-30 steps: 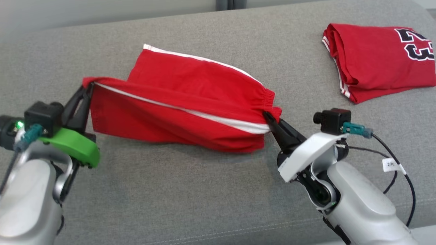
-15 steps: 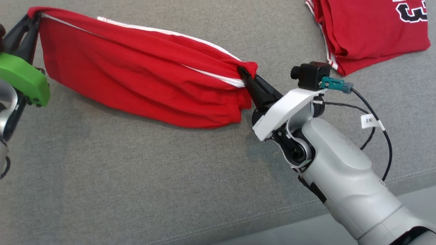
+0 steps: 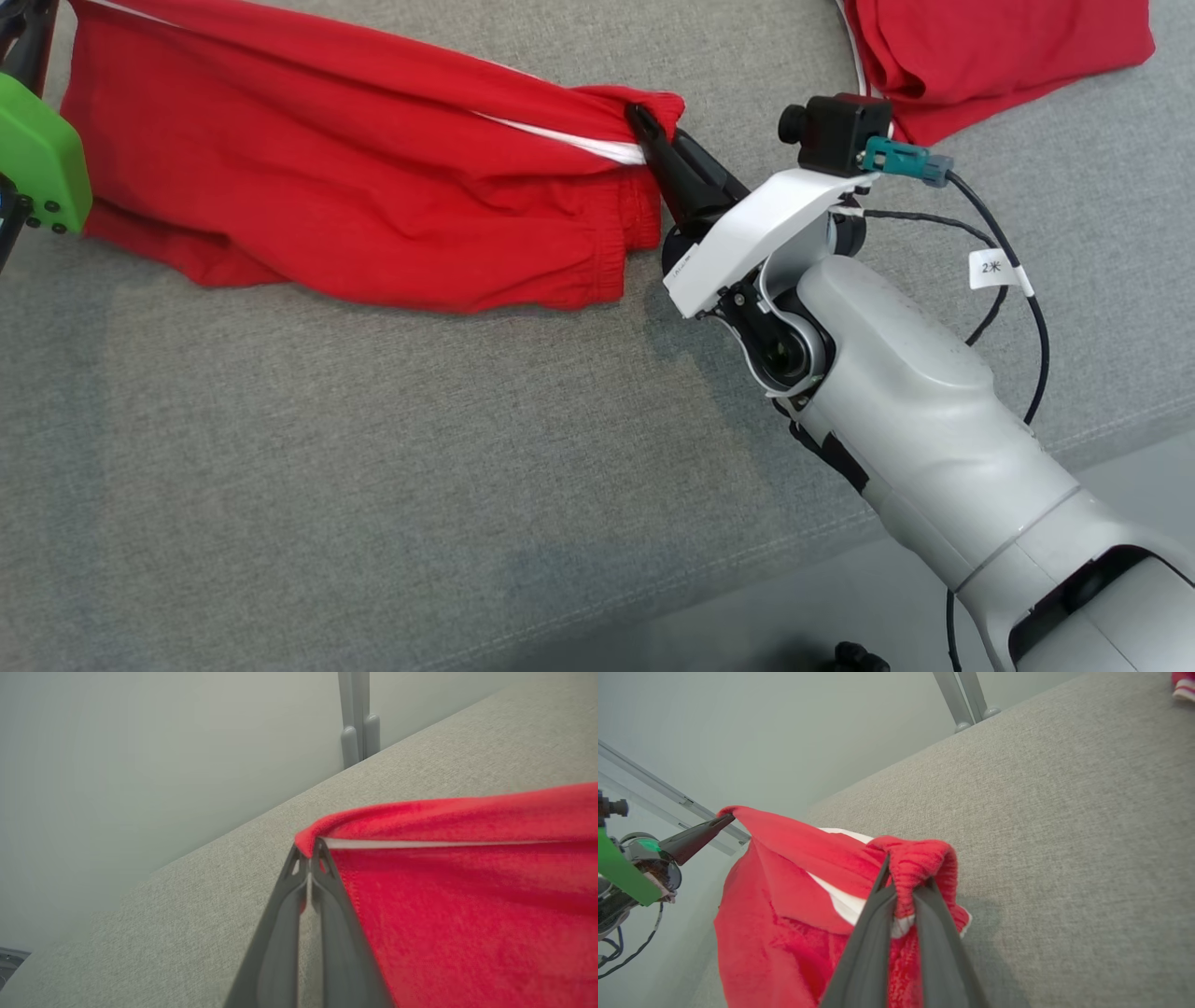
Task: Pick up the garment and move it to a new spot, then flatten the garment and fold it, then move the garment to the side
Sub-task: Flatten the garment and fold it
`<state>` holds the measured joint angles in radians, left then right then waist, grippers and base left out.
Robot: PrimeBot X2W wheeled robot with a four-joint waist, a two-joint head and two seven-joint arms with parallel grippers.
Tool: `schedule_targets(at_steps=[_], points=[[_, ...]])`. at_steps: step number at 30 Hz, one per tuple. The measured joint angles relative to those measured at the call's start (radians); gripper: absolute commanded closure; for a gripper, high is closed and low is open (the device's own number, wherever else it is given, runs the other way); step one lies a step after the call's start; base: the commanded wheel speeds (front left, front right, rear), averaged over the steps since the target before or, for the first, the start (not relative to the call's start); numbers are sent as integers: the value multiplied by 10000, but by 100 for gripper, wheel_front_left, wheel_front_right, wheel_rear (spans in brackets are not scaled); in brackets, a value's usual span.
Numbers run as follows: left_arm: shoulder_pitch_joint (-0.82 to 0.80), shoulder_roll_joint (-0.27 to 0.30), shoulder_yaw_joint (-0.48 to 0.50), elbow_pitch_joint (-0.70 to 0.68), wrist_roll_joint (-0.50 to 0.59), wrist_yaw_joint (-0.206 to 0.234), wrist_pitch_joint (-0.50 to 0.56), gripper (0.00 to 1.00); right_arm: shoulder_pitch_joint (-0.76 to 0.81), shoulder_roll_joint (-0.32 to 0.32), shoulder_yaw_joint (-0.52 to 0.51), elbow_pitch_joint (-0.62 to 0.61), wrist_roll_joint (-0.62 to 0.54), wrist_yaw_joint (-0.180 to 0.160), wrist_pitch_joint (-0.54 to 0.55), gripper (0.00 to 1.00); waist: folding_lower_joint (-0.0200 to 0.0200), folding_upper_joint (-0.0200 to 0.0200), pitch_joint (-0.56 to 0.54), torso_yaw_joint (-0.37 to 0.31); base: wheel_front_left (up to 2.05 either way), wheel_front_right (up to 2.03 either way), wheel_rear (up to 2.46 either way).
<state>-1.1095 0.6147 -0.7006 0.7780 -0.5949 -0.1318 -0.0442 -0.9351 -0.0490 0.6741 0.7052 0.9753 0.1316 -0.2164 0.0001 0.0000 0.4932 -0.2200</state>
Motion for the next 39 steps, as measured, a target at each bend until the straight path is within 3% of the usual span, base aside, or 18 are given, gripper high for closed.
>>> schedule_targets(at_steps=[4, 5, 6, 7, 8, 15, 24, 29, 39], points=[[-200, -61, -420, 504, -224, 0, -213, 100, -174, 15, 291, 198, 196, 0, -174, 100, 0, 0, 173, -113, 0, 0, 0], [-257, -84, -500, 623, -272, 0, -297, 100, -194, 19, 347, 247, 249, 0, -228, 92, 0, 0, 195, -130, 0, 0, 0], [-313, -113, -594, 721, -290, 0, -364, 93, -221, 21, 403, 297, 284, 0, -263, 53, 0, 0, 207, -139, 0, 0, 0], [-357, -142, -688, 813, -293, 0, -462, 7, -253, 17, 451, 336, 305, 0, -291, 0, 0, 0, 205, -135, 0, 0, 0], [-357, -142, -688, 813, -293, 0, -462, 0, -253, 17, 451, 336, 305, 0, -291, 0, 0, 0, 205, -135, 0, 0, 0], [-485, -263, -1177, 1398, -656, 2, -1131, 0, -333, -6, 633, 495, 366, -6, -418, 0, 0, 0, 37, -29, 0, 0, 0], [-52, -407, -1335, 1685, -1179, 2, -2050, 0, 267, -460, 157, 71, -780, -6, -464, 0, -1, 0, -522, 177, 0, 0, 0], [652, -654, -840, 1442, -1262, 128, -2151, 0, 1068, -677, -384, -640, -1618, -6, -464, 0, -1, 0, -936, 333, 0, 0, 0], [3031, -861, 1442, -863, -403, 1009, -2171, 0, 3235, -974, -2011, -2905, -4125, -8, -464, 0, -2, 0, -1682, 670, 0, 0, 0]])
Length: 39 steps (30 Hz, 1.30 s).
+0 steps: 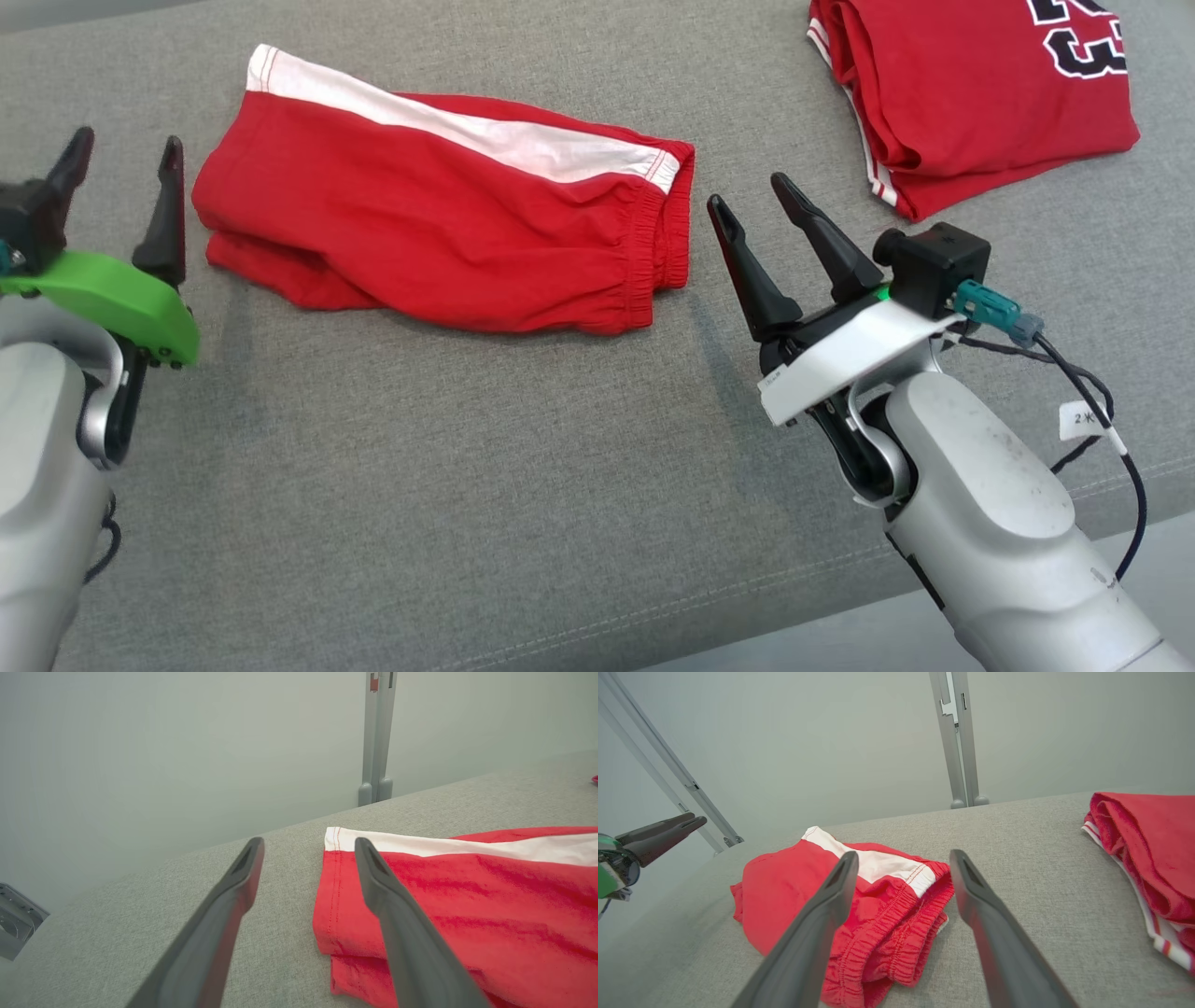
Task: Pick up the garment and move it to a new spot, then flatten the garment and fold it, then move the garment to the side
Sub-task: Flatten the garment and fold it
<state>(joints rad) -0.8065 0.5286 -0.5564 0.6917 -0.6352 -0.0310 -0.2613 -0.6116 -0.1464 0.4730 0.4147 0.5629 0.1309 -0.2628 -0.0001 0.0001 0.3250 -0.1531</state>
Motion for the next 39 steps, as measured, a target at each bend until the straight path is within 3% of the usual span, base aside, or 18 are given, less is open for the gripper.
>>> schedule_targets(at_steps=[12, 34, 35, 36, 37, 39], points=[[1195, -769, 1104, 109, 663, -222, 2, 0, 1347, 61, -1074, -982, -836, 0, 0, 0, 0, 0, -108, -166, 0, 0, 0], [164, -1313, 1507, 3193, 851, -848, -40, 0, 1427, 232, -1266, -1321, -1045, 0, 58, 0, 0, 0, 745, -900, 0, 0, 0], [131, -1325, 1494, 3233, 851, -872, -40, 29, 1427, 244, -1275, -1319, -1058, 0, 58, 0, 0, 0, 739, -893, 0, 0, 0], [97, -1346, 1484, 3290, 849, -892, -40, 67, 1427, 257, -1277, -1315, -1070, 0, 58, 0, 0, 0, 729, -881, 0, 0, 0], [68, -1384, 1453, 3379, 849, -911, -40, 96, 1427, 272, -1275, -1310, -1081, 0, 58, 0, 0, 0, 715, -868, 0, 0, 0], [48, -1446, 1396, 3475, 849, -922, -40, 100, 1427, 288, -1260, -1306, -1083, 0, 58, 0, 0, 0, 679, -836, 0, 0, 0]])
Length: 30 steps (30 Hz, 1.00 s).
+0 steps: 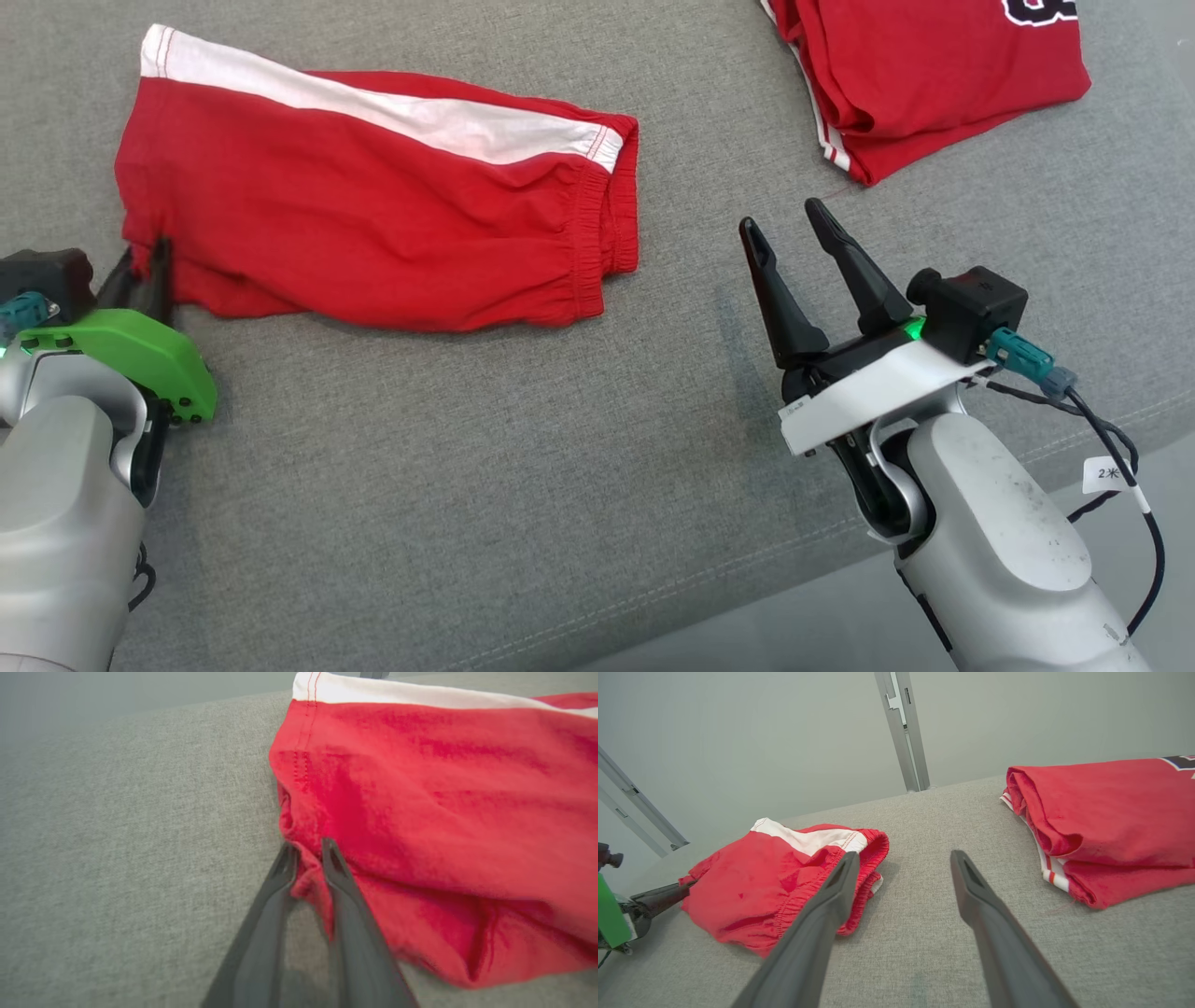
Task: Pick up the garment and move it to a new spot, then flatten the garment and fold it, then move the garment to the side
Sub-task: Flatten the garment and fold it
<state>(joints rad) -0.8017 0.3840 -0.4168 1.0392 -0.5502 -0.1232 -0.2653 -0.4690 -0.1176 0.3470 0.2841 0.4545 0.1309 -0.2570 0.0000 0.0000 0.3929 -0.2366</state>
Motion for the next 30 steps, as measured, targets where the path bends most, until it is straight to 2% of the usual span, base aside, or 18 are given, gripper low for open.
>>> schedule_targets(at_steps=[7, 13, 19, 30], points=[[117, -196, -81, -134, 148, -40, 12, 100, 41, -35, 35, 98, -13, 0, 0, 0, 0, 0, -302, 197, 0, 0, 0], [799, -431, 261, -581, 161, -38, 13, 100, 194, -61, 130, 268, 79, 0, -2, 0, 0, 0, -770, 406, 0, 0, 0], [1601, -704, 286, -1047, 663, 370, 13, 100, 419, -104, 105, 443, 190, 0, -13, 0, 0, 0, -1270, 640, 0, 0, 0], [2970, -1429, 612, -1994, 1064, 587, 13, 100, 802, -238, -148, 554, 282, 0, -42, 0, 0, 0, -1975, 1568, 0, 0, 0]])
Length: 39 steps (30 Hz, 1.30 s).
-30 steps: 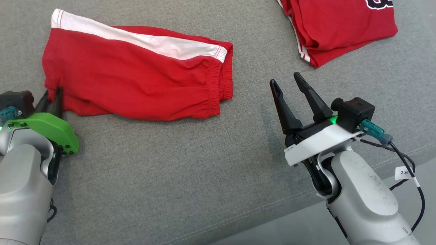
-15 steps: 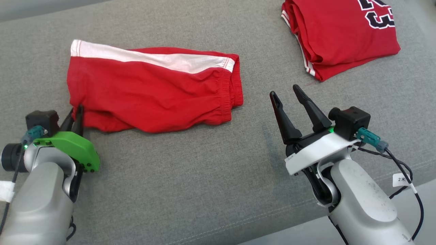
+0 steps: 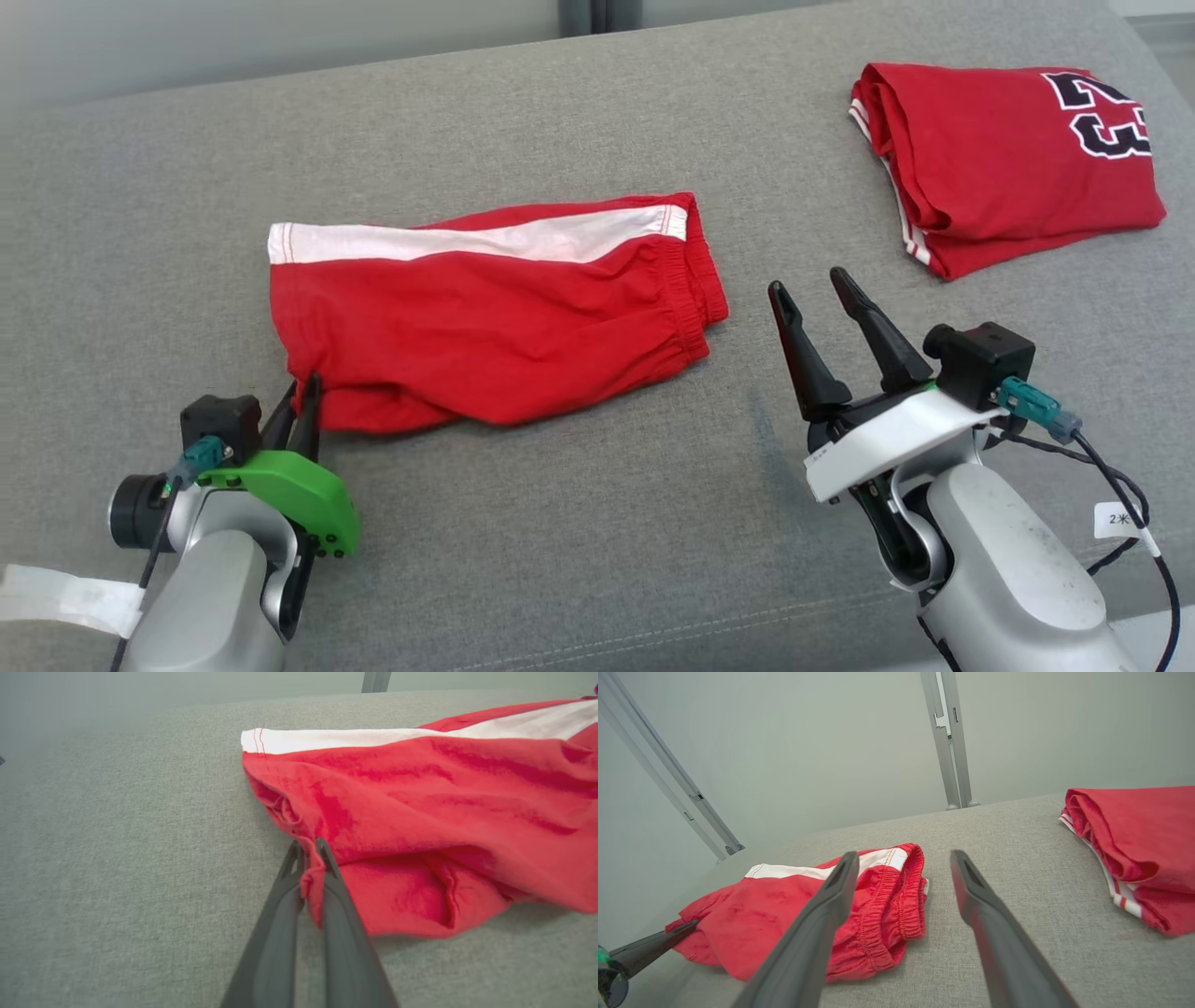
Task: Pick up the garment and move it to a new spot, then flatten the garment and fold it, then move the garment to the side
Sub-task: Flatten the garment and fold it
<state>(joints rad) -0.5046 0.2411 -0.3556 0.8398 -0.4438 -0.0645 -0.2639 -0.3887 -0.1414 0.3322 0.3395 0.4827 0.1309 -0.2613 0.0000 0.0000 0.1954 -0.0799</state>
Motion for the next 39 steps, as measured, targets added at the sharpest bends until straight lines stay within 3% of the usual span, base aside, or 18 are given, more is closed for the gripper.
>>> schedule_targets(at_steps=[12, 13, 14, 15, 21, 30, 39], points=[[641, -339, 366, -249, 240, -104, 0, 100, 175, 35, 81, 31, 79, 0, 136, 0, 0, 0, -418, 520, 0, 0, 0], [651, -357, 430, -280, 259, -104, 0, 95, 181, 36, 96, 36, 90, 0, 165, 0, 0, 0, -424, 505, 0, 0, 0], [659, -372, 508, -326, 309, -96, 0, 23, 186, 35, 113, 44, 92, 0, 180, 0, 0, 0, -431, 487, 0, 0, 0], [675, -382, 579, -387, 368, -54, 0, 0, 194, 31, 119, 46, 98, 0, 188, 0, 0, 0, -437, 466, 0, 0, 0], [1056, -456, 1120, -1139, 752, 90, 0, 0, 304, 12, 59, 25, 100, 0, 207, 0, 0, 0, -475, 365, 0, 0, 0], [2292, -679, 2243, -3772, 1879, 817, 0, 0, 664, 27, -364, -84, -535, 0, 69, 0, 0, 0, -789, 497, 0, 0, 0], [3572, -884, 2719, -5806, 2769, 1185, 0, 0, 1221, 274, -1085, -146, -1429, 0, -2, 0, 0, 0, -1294, 786, 0, 0, 0]])
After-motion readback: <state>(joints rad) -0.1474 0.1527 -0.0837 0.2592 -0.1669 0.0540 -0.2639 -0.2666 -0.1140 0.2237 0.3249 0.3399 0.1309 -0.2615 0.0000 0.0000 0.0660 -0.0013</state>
